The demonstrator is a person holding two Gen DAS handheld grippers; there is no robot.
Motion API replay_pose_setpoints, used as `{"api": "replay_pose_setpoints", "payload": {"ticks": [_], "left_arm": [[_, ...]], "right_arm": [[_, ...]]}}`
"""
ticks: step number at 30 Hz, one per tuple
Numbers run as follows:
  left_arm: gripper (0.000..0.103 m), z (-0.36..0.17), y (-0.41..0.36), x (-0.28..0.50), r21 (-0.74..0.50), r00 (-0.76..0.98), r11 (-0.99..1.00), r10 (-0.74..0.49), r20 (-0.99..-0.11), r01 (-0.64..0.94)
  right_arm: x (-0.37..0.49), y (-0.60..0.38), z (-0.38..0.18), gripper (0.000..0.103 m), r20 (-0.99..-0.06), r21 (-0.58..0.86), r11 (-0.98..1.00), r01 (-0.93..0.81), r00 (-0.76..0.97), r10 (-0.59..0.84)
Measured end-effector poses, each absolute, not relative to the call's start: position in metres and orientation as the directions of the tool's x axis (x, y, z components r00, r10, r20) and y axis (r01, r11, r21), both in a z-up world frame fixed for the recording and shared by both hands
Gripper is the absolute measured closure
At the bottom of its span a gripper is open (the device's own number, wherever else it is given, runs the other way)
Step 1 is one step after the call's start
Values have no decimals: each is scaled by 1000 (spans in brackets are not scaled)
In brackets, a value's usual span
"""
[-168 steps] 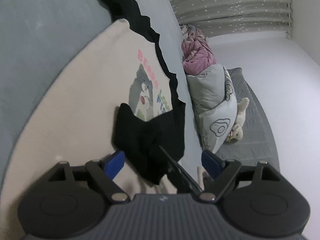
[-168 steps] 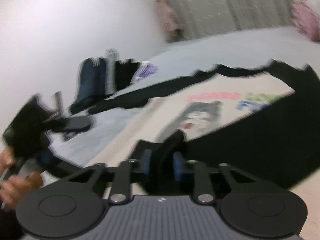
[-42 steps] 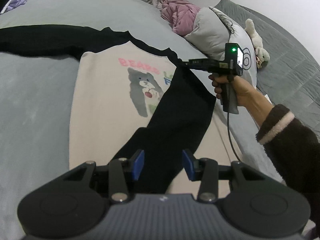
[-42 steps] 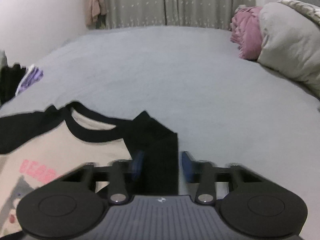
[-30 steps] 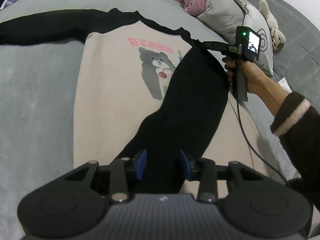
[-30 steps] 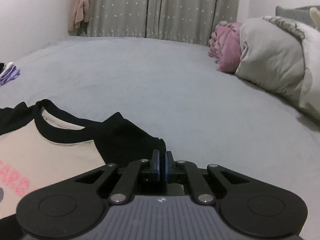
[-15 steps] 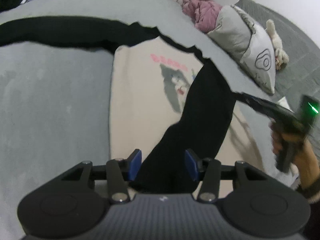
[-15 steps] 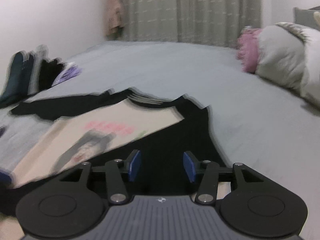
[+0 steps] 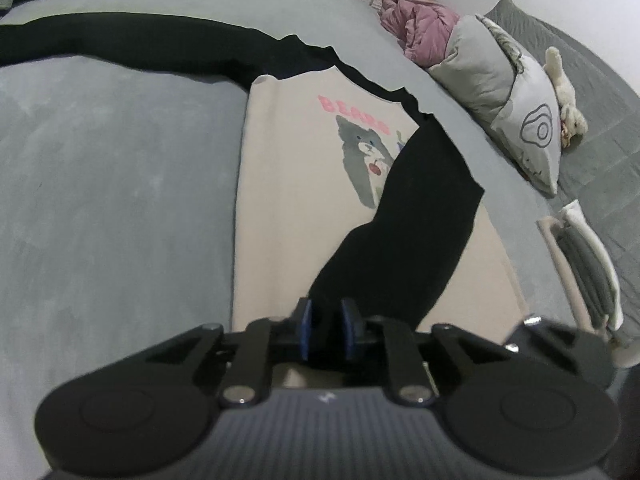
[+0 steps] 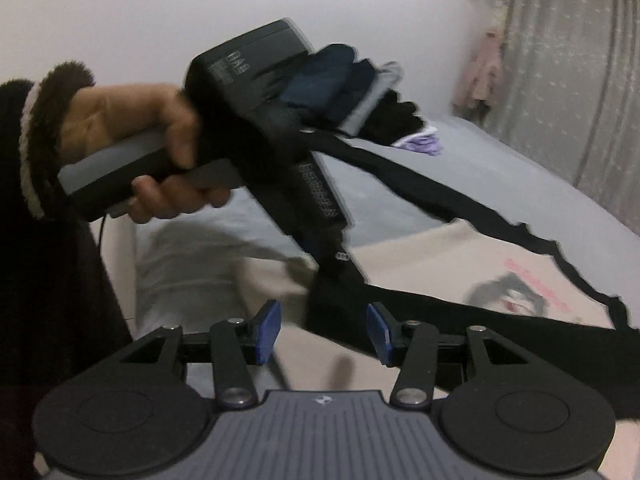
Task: Fold clothes
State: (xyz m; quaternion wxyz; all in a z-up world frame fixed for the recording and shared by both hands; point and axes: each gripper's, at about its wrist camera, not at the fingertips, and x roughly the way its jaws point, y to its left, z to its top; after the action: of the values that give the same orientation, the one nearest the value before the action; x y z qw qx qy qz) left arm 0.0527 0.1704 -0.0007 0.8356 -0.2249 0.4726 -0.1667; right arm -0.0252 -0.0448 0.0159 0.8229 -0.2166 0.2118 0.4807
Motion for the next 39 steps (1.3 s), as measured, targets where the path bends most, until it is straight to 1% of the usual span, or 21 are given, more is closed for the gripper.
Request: {"api": "replay_pose_setpoints", "payload": {"ticks": [3, 5, 6, 8, 9, 10, 12, 16, 17, 18, 19, 21, 23, 27, 28, 30, 32, 35, 36, 38, 39], "left_arm": [[85, -1, 176, 51, -545, 500, 837, -495, -711, 53], [85, -2, 179, 50, -558, 497, 829, -503, -707, 45], [85, -3, 180, 51, -564, 494, 825, -507, -706, 42], [86, -3, 181, 51, -570, 491, 821, -513, -704, 39], [90, -3, 180, 50, -571, 496, 820, -513, -700, 42], [101, 0, 178, 49, -572, 518, 819, -511, -686, 51], [102, 7, 175, 46, -555, 562, 830, -489, -668, 62], [102, 15, 173, 42, -528, 586, 846, -463, -665, 70], [102, 16, 172, 43, -518, 581, 852, -457, -673, 71], [101, 13, 170, 43, -484, 571, 873, -426, -702, 56], [101, 10, 168, 44, -448, 561, 893, -392, -729, 42], [100, 6, 169, 45, -410, 550, 912, -346, -760, 8], [97, 8, 176, 44, -431, 570, 902, -346, -745, -16], [81, 13, 192, 43, -453, 623, 889, -319, -715, -65], [78, 13, 196, 44, -458, 628, 885, -310, -714, -84], [78, 11, 202, 47, -466, 632, 876, -294, -717, -121], [78, 10, 207, 49, -469, 632, 872, -285, -721, -142], [78, 13, 208, 47, -475, 638, 871, -295, -711, -127], [80, 18, 207, 42, -500, 640, 863, -340, -689, -79], [80, 23, 204, 36, -549, 627, 836, -432, -649, 7], [80, 24, 204, 35, -556, 624, 831, -444, -643, 19]], "right_arm": [[-19, -36, 7, 58, -562, -161, 448, -879, 455, 691], [-11, -29, -4, 70, -571, -179, 471, -864, 481, 665], [-9, -30, -7, 81, -573, -179, 478, -860, 486, 660], [-4, -34, -5, 88, -570, -147, 488, -860, 477, 669], [-4, -35, -2, 88, -567, -141, 487, -862, 474, 674], [-6, -37, 4, 88, -557, -149, 481, -864, 475, 681], [-8, -41, 17, 88, -544, -150, 467, -872, 467, 697], [-2, -44, 25, 85, -585, -86, 454, -887, 414, 697], [1, -44, 22, 81, -616, -57, 448, -892, 385, 687], [3, -43, 20, 69, -642, -36, 441, -897, 359, 678], [5, -43, 16, 62, -673, -6, 429, -903, 321, 666], [5, -47, 14, 61, -681, 27, 419, -908, 290, 673], [7, -51, 21, 61, -658, 45, 419, -907, 289, 696], [12, -65, 32, 62, -560, 141, 443, -885, 298, 773], [14, -65, 31, 66, -556, 159, 449, -879, 296, 777], [14, -60, 28, 71, -582, 136, 477, -868, 320, 748], [7, -53, 25, 71, -618, 74, 501, -862, 354, 702], [-6, -55, 28, 74, -619, 6, 492, -871, 383, 685], [-8, -55, 28, 78, -622, 0, 483, -876, 378, 685], [-10, -56, 28, 78, -629, -4, 467, -884, 366, 686], [-9, -56, 26, 78, -629, -1, 467, -884, 364, 687]]}}
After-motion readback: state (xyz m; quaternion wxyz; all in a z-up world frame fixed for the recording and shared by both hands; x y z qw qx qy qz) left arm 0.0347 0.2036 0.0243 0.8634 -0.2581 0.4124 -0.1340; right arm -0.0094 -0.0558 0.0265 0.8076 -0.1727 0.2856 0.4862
